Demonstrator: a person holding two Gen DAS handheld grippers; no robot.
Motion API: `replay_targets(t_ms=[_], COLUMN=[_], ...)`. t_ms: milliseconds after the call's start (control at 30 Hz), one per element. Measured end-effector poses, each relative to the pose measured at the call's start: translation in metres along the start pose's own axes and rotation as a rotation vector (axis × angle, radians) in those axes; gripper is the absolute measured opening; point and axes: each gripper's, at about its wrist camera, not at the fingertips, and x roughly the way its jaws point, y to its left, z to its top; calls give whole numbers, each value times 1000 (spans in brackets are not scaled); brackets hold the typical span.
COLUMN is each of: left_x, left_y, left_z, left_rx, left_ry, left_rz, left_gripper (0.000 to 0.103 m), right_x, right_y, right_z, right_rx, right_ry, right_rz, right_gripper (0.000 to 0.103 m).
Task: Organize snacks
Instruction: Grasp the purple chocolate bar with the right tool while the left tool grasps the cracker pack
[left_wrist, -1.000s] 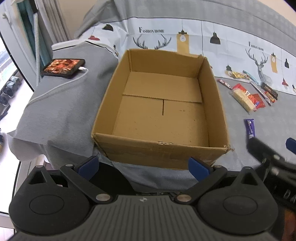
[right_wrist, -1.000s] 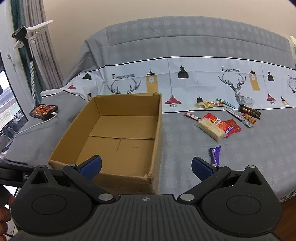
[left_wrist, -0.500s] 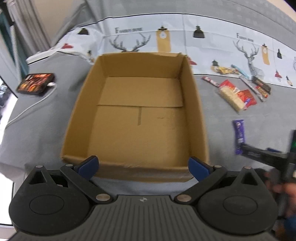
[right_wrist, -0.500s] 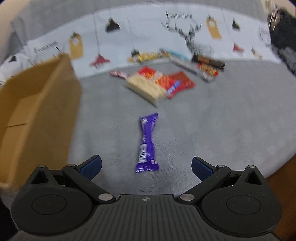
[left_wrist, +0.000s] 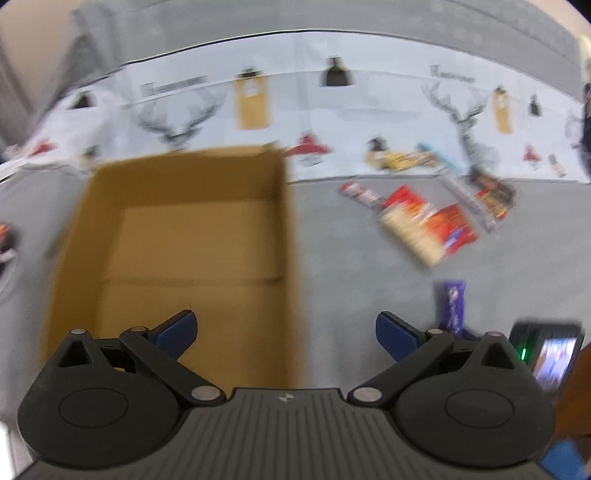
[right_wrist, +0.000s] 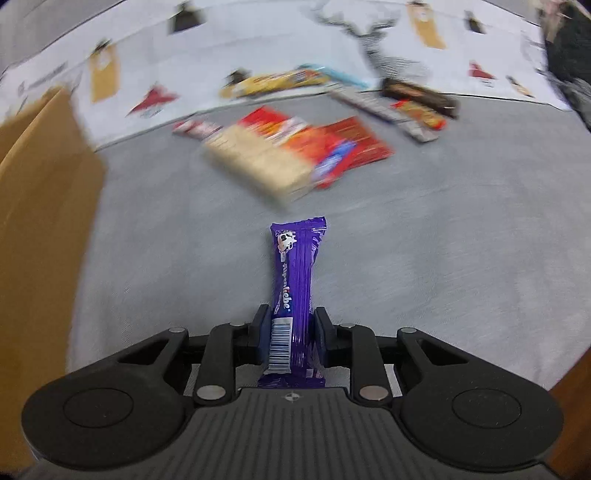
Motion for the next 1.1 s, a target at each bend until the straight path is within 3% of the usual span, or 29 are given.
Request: replay_targets(t_ms=[133, 233, 433, 567, 667, 700, 767, 933, 967, 1033, 1067, 1100], left_x=[46, 94, 195, 246, 278, 280, 277, 282, 284, 285, 282, 275], left_y=[-49, -89, -131, -140, -141, -137, -134, -132, -133, -136, -136, -135], left_z=[43, 66, 82, 91, 84, 79, 71, 67, 68, 70, 71, 71], left_rx=[-28, -5, -94, -161, -136, -128, -89, -55, -47, -8, 0, -2], left_ry=[12, 70, 165, 240, 316, 306, 271, 296, 313, 374, 382, 369], left_rz=[-85, -113, -96, -83, -49, -61, -54, -30, -27, -27, -32, -36], left_gripper=[103, 103, 103, 103, 103, 103, 103, 103, 103, 101, 89, 60], right_x=[9, 21, 29, 34, 36, 37, 39, 42, 41, 37, 35, 33], right_y=[-51, -87, -118, -123, -119, -117, -114, -104, -104, -105, -108, -113], right_z=[14, 24, 31, 35, 37, 38, 39, 36, 35, 35, 36, 37], right_rx=[108, 170, 209, 213, 194, 191, 188, 142, 137, 135, 149, 171], right_ry=[-1, 2, -29, -43, -44, -43, -46, -54, -55, -71, -75, -68], right_rz=[-62, -95, -91, -44, -36, -34, -37, -76, -84, -129, -124, -105], right_gripper=[26, 26, 29, 54, 71, 76, 81, 85, 81, 51, 22, 20])
